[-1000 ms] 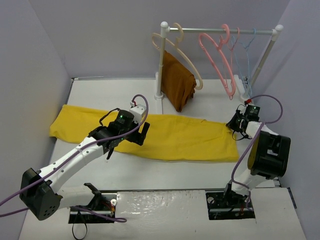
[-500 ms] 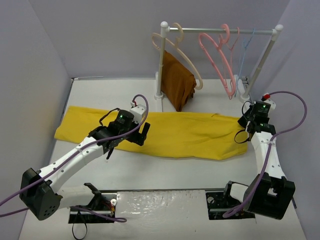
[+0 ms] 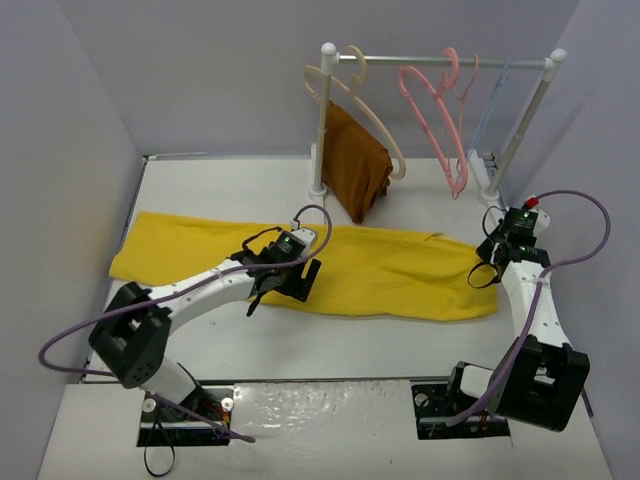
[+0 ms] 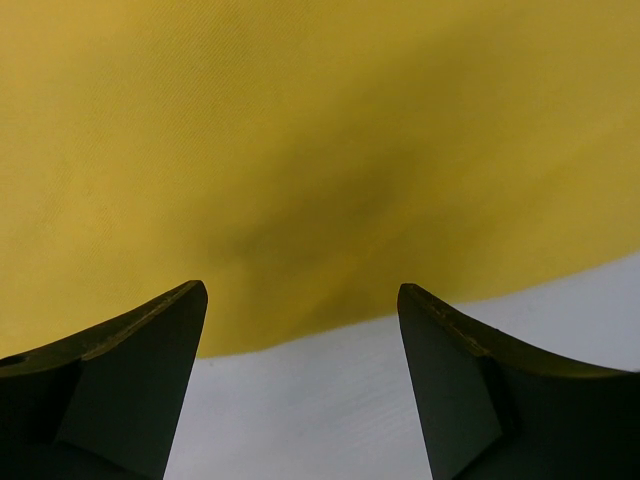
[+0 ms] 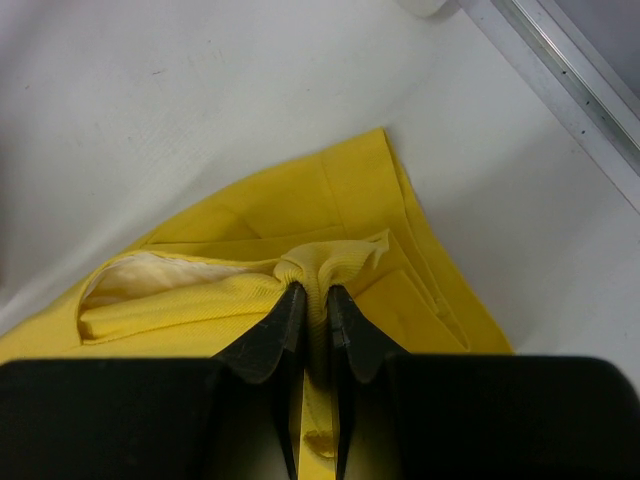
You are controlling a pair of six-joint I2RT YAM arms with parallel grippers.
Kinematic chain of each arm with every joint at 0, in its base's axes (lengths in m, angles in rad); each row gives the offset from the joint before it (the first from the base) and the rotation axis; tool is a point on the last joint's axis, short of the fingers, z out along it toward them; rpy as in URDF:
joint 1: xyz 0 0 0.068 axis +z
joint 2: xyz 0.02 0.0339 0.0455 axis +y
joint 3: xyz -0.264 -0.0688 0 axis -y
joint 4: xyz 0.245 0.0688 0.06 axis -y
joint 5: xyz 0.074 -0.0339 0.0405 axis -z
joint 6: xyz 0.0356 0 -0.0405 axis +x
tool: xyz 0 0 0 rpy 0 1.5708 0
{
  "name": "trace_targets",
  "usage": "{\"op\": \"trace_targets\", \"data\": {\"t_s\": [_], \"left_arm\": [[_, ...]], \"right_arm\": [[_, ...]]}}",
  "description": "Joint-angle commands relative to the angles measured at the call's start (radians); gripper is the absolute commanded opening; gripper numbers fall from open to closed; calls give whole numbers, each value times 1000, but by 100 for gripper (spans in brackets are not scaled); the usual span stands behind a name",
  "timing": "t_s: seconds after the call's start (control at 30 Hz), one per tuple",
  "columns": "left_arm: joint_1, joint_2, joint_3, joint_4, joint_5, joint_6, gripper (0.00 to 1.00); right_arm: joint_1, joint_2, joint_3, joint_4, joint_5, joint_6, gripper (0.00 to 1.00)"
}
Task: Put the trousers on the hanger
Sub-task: Fold the trousers at the center of the board.
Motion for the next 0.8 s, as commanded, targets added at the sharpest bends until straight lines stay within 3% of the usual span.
{"op": "trace_targets", "data": {"t_s": [0.0, 0.33, 0.77], "left_arm": [[56, 115, 41, 79, -83, -145, 72], [131, 152, -110, 143, -91, -286, 64], [159, 147, -130, 176, -63, -308, 64]], "right_arm": [[-36, 21, 53, -1, 94, -8, 0], [-85, 149, 59, 24, 159, -4, 0], [-121, 310, -22, 80, 215, 20, 0]]}}
